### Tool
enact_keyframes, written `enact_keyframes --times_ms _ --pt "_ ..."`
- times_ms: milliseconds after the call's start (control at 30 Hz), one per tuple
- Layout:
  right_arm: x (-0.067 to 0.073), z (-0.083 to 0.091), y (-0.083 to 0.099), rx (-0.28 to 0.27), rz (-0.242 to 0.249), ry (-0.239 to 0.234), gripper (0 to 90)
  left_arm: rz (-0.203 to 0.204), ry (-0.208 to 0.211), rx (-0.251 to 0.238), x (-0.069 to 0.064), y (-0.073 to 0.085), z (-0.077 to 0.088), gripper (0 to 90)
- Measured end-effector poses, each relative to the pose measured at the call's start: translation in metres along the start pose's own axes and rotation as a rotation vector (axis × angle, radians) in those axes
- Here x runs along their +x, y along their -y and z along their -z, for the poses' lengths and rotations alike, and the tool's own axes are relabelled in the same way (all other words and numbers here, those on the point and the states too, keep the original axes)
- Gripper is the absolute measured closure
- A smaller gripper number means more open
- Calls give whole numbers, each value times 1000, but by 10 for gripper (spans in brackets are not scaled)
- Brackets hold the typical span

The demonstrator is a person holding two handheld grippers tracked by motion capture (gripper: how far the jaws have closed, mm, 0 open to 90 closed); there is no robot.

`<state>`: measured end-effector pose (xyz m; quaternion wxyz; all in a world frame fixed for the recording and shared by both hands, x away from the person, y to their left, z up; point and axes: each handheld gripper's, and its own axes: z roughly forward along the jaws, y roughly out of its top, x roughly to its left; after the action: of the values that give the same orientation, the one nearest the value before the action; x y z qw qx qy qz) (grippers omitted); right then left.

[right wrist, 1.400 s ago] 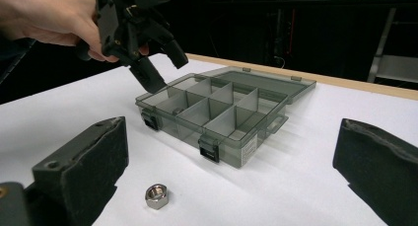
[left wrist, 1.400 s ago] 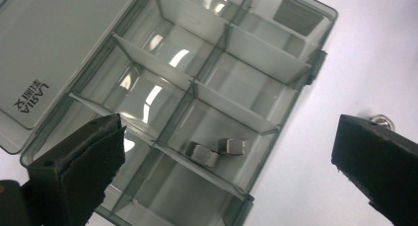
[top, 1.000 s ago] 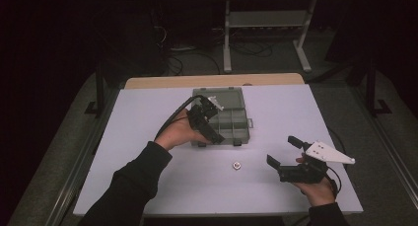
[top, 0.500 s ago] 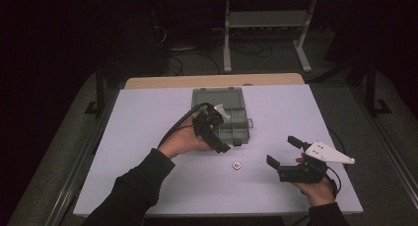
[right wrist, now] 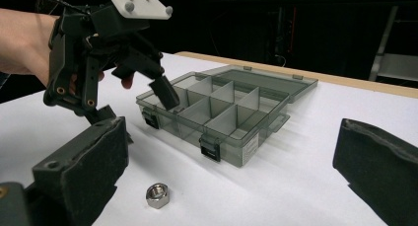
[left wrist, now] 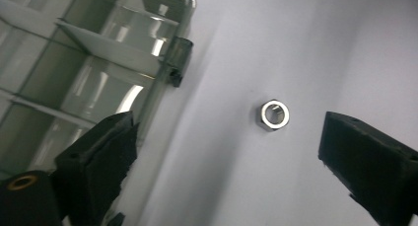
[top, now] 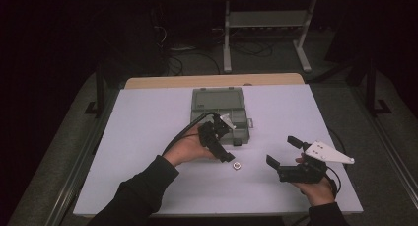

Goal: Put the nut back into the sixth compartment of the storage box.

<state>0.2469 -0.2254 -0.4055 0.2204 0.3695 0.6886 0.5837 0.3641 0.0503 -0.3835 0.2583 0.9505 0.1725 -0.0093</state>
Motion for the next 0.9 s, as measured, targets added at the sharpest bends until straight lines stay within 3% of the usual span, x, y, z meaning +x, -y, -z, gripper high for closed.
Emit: enact_keyframes --times_ms 433,900 --pt "0 1 0 0 -5 1 0 1 46 15 -11 -6 -13 323" --pt "0 1 0 1 -2 1 0 -25 48 80 -24 -8 -35 525"
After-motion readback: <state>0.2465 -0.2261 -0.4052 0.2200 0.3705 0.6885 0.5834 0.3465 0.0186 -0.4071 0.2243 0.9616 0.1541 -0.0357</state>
